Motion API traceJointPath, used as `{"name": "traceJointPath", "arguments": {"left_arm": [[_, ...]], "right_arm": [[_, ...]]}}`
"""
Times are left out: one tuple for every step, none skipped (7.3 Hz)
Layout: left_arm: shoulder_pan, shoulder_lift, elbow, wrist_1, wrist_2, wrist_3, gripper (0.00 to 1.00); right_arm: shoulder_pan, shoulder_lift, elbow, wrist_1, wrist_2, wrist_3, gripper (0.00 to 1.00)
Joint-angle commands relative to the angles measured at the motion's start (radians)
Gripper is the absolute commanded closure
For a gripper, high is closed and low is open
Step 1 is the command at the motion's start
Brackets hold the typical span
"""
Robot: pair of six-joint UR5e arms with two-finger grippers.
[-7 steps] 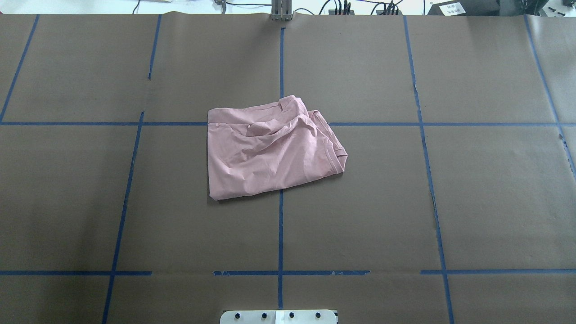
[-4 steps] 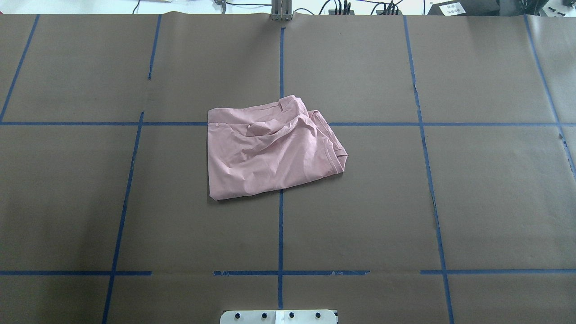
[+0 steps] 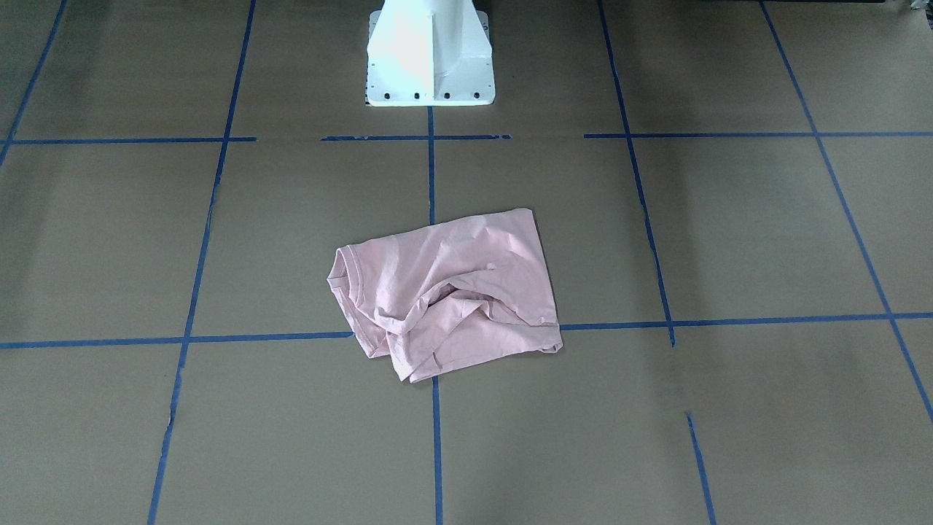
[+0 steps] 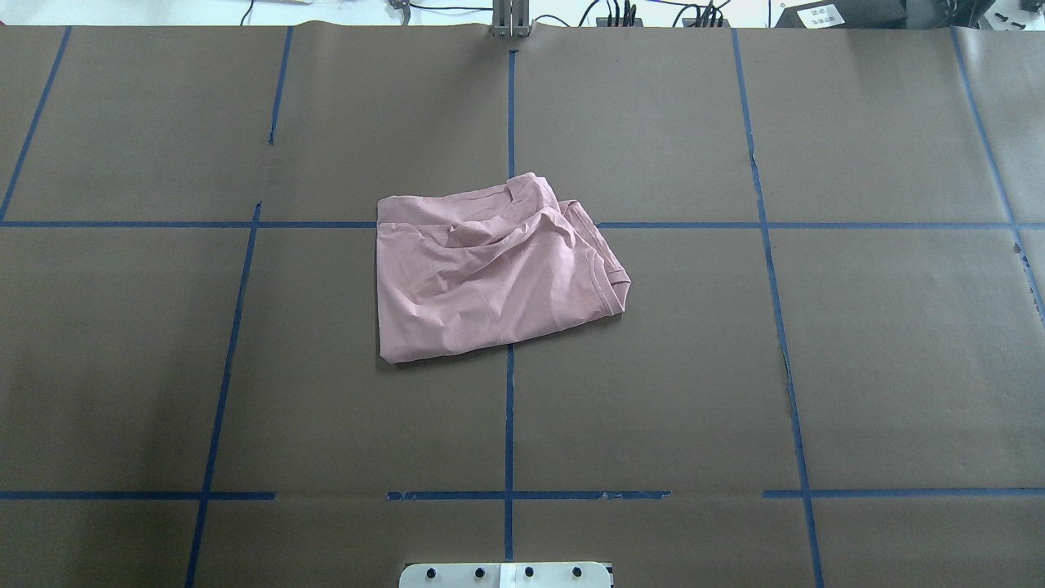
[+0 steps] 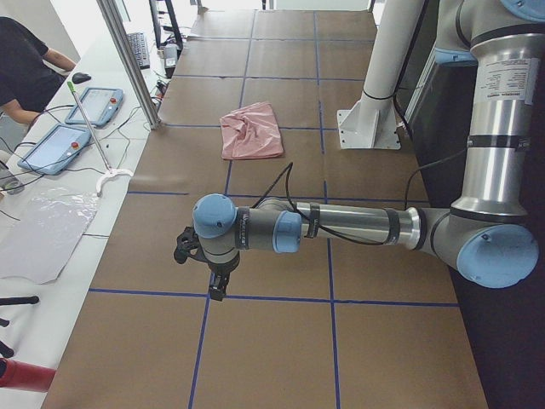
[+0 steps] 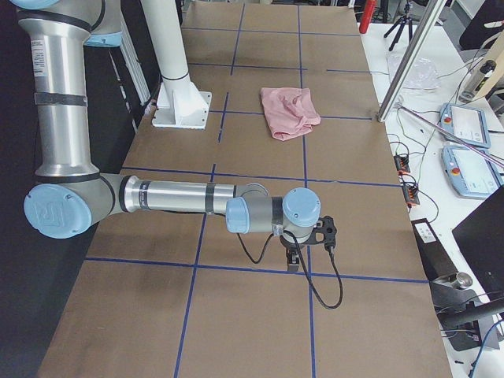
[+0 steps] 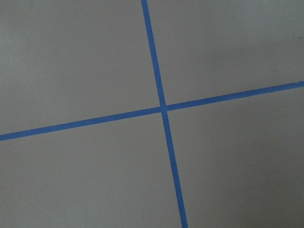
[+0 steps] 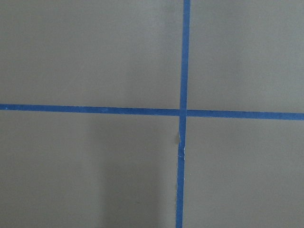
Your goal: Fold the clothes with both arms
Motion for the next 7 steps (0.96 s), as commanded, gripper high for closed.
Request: {"name": "traceJointPath", "arguments": {"left_arm": [[0.000, 0.000, 0.000, -0.002, 0.000, -0.025, 0.00], [0.000, 0.000, -0.004, -0.002, 0.000, -0.042, 0.00], [0.000, 0.000, -0.005, -0.002, 0.000, -0.042, 0.00], [0.000, 0.000, -0.007, -0.002, 0.000, -0.043, 0.00], [0.000, 0.000, -0.007, -0.002, 0.000, -0.044, 0.00], [0.000, 0.000, -0.007, -0.002, -0.001, -0.044, 0.00], [0.000, 0.000, -0.007, -0.002, -0.004, -0.059, 0.00]], "right_arm": [[0.000, -0.004, 0.013, -0.007, 0.003, 0.007, 0.00], [0.000, -0.006, 0.015, -0.005, 0.003, 0.030, 0.00], [0.000, -0.007, 0.015, -0.005, 0.003, 0.033, 0.00], [0.000, -0.007, 0.015, -0.005, 0.003, 0.033, 0.00], [0.000, -0.007, 0.015, -0.005, 0.001, 0.033, 0.00], [0.000, -0.007, 0.013, -0.005, 0.001, 0.033, 0.00], [0.000, -0.007, 0.013, -0.005, 0.001, 0.033, 0.00]]}}
